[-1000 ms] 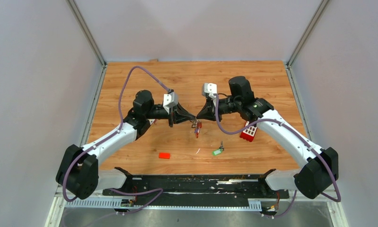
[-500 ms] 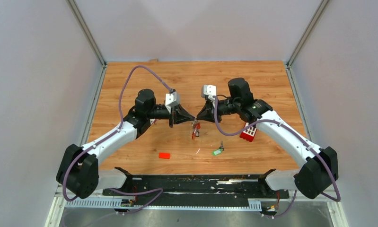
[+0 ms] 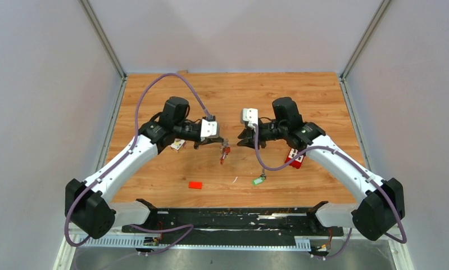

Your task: Put the keys on the keyring

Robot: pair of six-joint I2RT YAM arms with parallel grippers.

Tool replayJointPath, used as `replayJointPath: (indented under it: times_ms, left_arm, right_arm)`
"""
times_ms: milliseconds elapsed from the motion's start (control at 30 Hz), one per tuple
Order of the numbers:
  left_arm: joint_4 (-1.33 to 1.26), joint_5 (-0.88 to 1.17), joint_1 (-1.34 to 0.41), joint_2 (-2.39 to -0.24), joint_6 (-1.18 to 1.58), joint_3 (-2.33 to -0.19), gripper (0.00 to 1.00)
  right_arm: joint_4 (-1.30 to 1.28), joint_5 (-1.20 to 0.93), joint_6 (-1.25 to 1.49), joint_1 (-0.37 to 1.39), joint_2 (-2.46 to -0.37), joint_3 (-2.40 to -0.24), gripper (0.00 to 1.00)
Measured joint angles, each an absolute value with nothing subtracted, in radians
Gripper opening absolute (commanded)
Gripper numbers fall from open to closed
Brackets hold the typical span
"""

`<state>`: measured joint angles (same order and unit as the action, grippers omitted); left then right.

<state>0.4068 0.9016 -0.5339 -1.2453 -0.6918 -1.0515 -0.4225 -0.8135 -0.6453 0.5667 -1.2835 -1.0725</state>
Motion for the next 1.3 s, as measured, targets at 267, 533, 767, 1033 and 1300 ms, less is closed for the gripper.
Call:
replayJointPath:
  times_ms: [267, 533, 767, 1033, 1300]
  left_arm:
    - [0.637, 0.815, -0.57, -1.231, -1.011, -1.061, 0.0]
    - [0.692, 0.79, -0.574, -1.2, -1.163, -1.019, 0.0]
    - [0.664, 0.796, -0.574, -1.176, -1.136, -0.985, 0.0]
    - [0.583, 0.802, -0.572, -1.148, -1.016, -0.919, 0.0]
    - [0.535, 0.805, -0.568, -1.146, -0.966, -0.909, 0.0]
  right_arm:
    - [-0.429, -0.767, -0.688, 0.567, -1.243, -1.045, 0.29]
    - [-0.482, -0.71, -0.718, 0.567, -1.215, -1.019, 0.3]
    - [-0.634, -0.652, -0.8, 0.566, -1.207, -1.013, 0.3]
    - [-0.834, -0.609, -0.877, 0.564, -1.272, -0.952, 0.37]
    - [-0.834, -0.562, -0.885, 0.581, -1.349, -0.862, 0.38]
